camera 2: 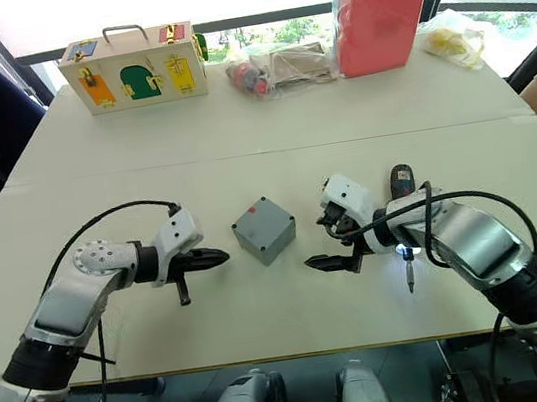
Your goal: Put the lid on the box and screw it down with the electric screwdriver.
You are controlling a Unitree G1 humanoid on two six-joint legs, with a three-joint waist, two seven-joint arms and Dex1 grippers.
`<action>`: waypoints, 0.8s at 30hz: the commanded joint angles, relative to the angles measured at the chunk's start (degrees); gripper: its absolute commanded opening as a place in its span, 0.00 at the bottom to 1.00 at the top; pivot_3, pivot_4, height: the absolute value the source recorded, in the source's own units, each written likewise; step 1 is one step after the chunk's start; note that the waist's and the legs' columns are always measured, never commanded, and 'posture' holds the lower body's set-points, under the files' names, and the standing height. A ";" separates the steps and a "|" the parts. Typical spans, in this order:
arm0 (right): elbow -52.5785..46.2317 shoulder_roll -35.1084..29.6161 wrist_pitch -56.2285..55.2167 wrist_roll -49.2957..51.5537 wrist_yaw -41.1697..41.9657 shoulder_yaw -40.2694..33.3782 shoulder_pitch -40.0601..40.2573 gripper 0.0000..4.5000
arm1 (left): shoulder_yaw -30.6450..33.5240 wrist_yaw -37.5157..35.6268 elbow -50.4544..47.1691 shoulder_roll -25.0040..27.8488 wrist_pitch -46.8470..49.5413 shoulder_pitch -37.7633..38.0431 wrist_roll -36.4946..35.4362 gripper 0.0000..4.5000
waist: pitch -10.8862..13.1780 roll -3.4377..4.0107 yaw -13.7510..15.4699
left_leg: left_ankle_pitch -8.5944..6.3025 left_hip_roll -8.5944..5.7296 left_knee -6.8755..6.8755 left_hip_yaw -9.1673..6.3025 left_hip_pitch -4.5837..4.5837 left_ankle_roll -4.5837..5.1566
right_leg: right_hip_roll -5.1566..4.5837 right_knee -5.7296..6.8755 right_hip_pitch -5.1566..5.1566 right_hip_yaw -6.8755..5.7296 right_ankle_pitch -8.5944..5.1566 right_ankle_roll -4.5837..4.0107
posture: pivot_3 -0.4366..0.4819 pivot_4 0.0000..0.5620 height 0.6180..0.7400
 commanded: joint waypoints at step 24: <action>-9.99 6.41 6.21 0.36 -0.03 -3.33 1.71 0.99 | 0.45 6.27 7.02 -7.08 -3.22 -6.74 1.67 0.00 | 0.00 -0.01 0.05 | 0.15 0.02 0.01 -0.02 -0.01 -0.24 | 0.08 0.11 0.02 -0.02 0.00 0.01 | 0.48 0.27 1.00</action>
